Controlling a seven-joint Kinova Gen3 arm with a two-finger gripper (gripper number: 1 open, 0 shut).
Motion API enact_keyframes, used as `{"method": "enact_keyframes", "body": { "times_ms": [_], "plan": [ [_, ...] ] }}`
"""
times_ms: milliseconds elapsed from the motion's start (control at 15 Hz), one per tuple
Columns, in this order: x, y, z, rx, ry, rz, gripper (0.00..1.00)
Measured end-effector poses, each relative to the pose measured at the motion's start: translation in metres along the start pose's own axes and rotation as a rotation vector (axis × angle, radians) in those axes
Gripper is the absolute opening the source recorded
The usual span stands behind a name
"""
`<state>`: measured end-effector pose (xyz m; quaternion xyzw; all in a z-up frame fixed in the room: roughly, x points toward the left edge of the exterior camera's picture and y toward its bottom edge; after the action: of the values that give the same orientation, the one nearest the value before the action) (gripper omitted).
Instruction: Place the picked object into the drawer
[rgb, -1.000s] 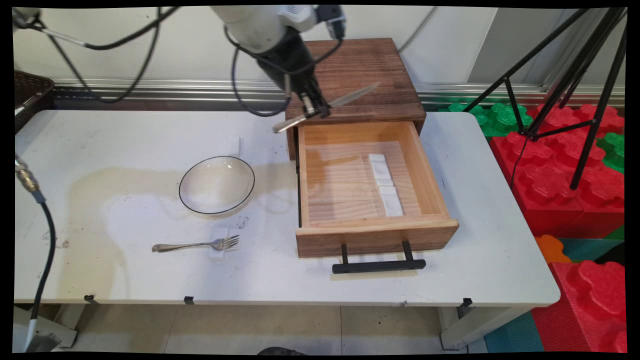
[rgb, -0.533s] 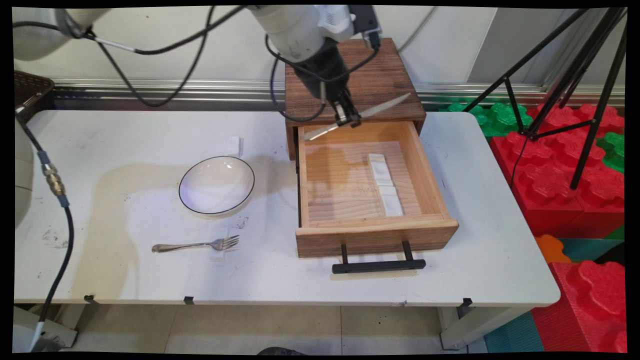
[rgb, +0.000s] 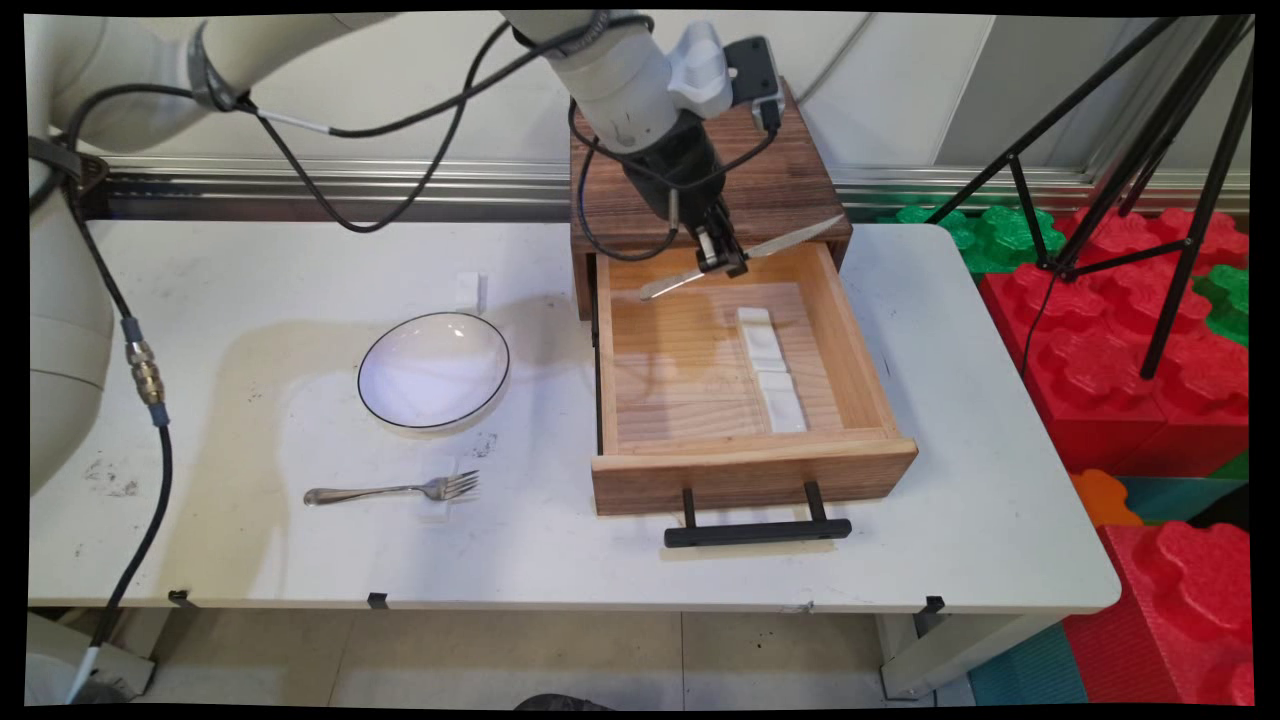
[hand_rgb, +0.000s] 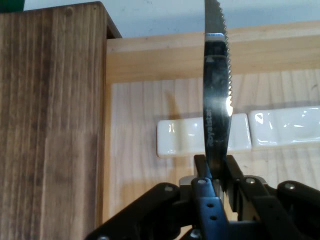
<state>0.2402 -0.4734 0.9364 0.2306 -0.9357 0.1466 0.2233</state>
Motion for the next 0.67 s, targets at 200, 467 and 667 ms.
{"method": "enact_keyframes", "body": {
  "times_ms": [200, 467, 667],
  "plan": [
    [-0.005, -0.005, 0.014, -0.018, 0.002, 0.006, 0.0],
    [-0.011, -0.01, 0.031, -0.036, 0.022, 0.003, 0.0],
    [-0.019, -0.013, 0.043, -0.051, 0.022, -0.011, 0.0]
  ]
}}
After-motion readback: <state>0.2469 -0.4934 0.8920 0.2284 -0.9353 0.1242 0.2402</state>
